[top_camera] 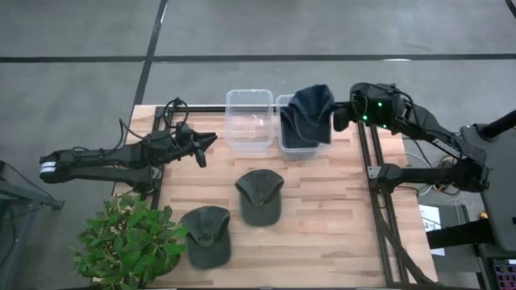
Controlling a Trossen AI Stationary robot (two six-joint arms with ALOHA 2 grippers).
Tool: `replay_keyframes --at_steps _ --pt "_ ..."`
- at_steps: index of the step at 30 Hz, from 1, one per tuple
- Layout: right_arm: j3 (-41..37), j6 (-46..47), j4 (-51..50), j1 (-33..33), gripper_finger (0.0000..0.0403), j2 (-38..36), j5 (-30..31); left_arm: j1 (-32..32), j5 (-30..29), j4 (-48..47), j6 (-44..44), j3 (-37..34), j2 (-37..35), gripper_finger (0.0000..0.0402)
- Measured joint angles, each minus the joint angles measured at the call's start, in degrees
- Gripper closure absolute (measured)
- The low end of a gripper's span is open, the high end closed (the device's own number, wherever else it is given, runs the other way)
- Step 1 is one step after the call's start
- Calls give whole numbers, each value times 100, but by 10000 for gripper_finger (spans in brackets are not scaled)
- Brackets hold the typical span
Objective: Pick & Place hat
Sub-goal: Put the blue cap into the right transparent bin
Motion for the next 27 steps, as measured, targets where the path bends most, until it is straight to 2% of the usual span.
replay_keyframes --at_steps 5,16,22,27 --pt "-264 115 758 15 365 17 -193 0 0 2 -31 0 -2 344" --pt "61 -157 1522 8 365 951 -616 -2 273 3 -167 0 -2 344" --pt "561 -142 1366 -150 365 1283 -603 -2 271 2 -185 0 -2 344" --pt "590 292 1260 -196 365 1552 -539 -2 271 0 -171 0 -2 344"
